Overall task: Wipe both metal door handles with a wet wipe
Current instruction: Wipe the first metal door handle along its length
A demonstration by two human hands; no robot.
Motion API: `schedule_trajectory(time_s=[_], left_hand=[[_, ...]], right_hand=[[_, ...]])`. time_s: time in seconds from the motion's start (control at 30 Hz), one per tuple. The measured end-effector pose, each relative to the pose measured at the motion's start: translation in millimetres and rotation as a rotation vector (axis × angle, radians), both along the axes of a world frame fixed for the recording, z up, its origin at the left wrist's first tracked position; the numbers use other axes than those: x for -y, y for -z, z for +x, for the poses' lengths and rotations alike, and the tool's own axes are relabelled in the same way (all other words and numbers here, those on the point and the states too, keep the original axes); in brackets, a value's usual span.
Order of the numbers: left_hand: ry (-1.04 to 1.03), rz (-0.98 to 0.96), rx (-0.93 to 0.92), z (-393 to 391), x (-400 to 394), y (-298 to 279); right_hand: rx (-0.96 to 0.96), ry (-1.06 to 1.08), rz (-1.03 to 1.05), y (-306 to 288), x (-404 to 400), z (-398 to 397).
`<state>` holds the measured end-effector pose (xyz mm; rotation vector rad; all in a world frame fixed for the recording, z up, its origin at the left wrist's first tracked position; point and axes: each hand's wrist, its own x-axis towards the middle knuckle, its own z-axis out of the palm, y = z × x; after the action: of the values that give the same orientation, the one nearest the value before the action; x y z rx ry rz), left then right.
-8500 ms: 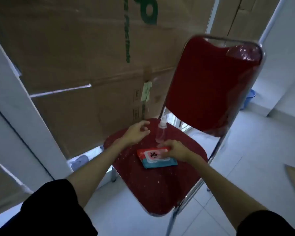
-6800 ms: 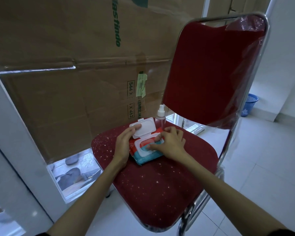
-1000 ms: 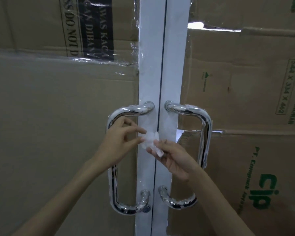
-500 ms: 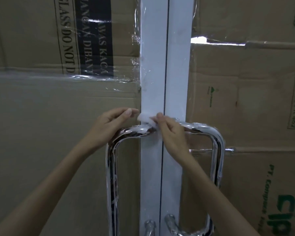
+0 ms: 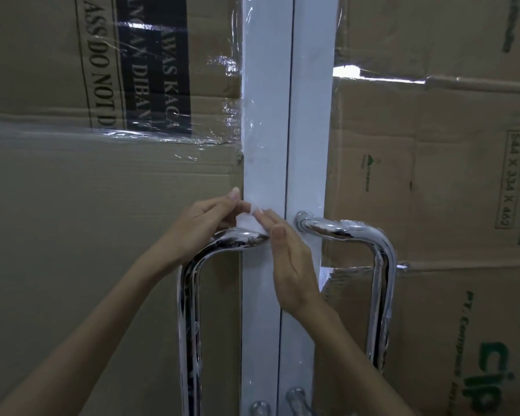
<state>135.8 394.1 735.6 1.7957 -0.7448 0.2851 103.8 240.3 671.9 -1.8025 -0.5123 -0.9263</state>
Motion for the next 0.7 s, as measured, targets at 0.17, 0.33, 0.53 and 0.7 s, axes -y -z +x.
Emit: schedule_trajectory(time_s=[0.17, 0.33, 0.53, 0.7], left_hand=[[-0.054, -0.042, -0.005, -4, 1, 1], [-0.077, -0.179, -0.013, -11, 3, 5], [-0.052, -0.256, -0.055, -9, 2, 6], [-0.025, -0.280, -0.083, -7, -3, 7]], right_hand=[[-0.131, -0.212, 0.240, 13, 1, 5], [-0.187, -0.390, 0.402, 54, -22, 0], [-0.149, -0.479, 0.568, 22, -26, 3], [-0.123, -0.471, 0.574, 41, -37, -6]])
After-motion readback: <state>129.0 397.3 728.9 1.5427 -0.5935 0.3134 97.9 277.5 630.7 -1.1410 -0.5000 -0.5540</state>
